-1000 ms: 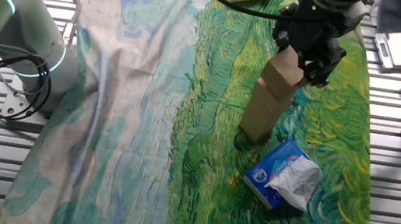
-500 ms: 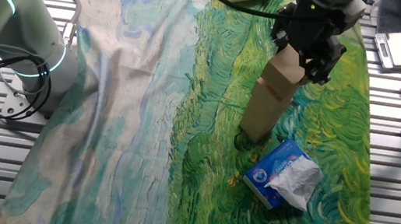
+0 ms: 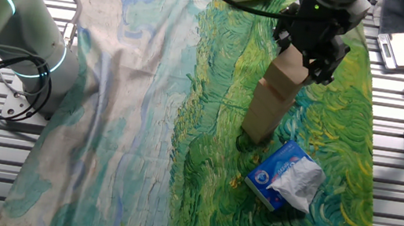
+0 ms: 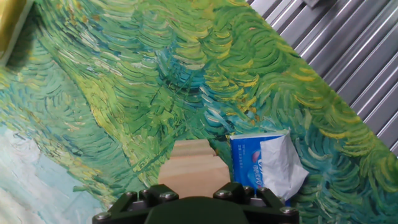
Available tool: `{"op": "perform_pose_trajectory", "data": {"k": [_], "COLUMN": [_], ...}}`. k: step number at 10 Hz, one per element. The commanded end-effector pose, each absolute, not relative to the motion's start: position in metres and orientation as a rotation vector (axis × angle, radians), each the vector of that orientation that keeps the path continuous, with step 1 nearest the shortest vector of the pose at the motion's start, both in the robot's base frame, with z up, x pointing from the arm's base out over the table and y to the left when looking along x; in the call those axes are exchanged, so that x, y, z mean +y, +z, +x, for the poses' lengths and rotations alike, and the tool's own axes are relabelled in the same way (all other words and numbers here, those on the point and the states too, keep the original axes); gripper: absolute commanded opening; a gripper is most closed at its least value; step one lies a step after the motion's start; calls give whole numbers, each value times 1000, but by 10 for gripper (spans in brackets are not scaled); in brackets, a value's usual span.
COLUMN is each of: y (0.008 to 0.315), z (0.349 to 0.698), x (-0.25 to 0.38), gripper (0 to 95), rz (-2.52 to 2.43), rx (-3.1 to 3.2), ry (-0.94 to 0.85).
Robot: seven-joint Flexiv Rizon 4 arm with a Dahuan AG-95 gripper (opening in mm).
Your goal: Stack the blocks in a vertical line of five
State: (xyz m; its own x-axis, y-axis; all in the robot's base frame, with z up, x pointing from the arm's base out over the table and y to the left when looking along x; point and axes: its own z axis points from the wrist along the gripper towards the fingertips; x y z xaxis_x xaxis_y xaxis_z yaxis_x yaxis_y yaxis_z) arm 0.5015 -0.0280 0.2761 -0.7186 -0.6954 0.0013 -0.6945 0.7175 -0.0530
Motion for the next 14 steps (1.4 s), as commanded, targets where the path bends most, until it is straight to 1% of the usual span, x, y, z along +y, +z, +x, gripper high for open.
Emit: {"op": "perform_pose_trajectory", "data": {"k": [1, 14], "y": [276, 275], "z": [501, 499], "x": [-28, -29], "gripper": [0, 0], "rz": [-1173, -1130], "rx": [2896, 2906], "ry": [-77, -77]}}
